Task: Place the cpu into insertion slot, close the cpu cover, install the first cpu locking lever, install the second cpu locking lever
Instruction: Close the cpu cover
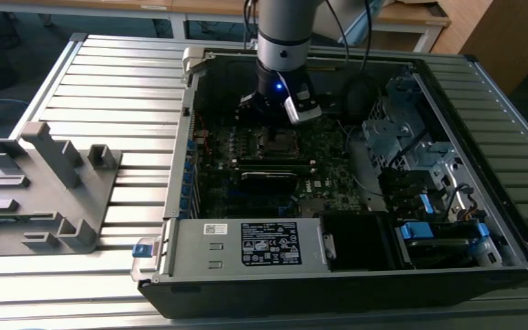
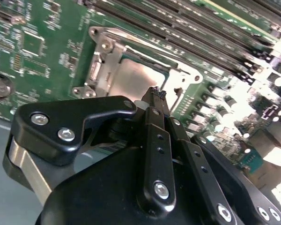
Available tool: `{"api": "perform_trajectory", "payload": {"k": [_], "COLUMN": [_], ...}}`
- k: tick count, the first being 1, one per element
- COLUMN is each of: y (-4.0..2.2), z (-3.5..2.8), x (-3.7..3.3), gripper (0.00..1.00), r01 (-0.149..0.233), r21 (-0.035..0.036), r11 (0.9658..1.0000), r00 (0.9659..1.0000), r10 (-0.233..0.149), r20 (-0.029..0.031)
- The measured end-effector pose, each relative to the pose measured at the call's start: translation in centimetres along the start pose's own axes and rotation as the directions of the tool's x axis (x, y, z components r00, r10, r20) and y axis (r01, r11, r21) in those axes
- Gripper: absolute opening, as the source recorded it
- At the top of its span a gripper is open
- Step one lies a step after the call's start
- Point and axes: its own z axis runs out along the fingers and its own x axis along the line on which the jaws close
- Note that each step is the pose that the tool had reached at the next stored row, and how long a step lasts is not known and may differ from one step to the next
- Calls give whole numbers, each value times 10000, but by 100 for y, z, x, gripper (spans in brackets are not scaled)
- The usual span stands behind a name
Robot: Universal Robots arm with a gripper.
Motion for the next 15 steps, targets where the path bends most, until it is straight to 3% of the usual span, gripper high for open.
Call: {"api": "perform_trajectory", "payload": {"k": [3,15], "y": [-4,-11], "z": [3,17], "x": [43,95], "gripper": [10,10], "r01": [0,0], "r21": [-2,5], "r11": [10000,10000], "r00": [10000,10000], "r10": [0,0], "r20": [1,3]}}
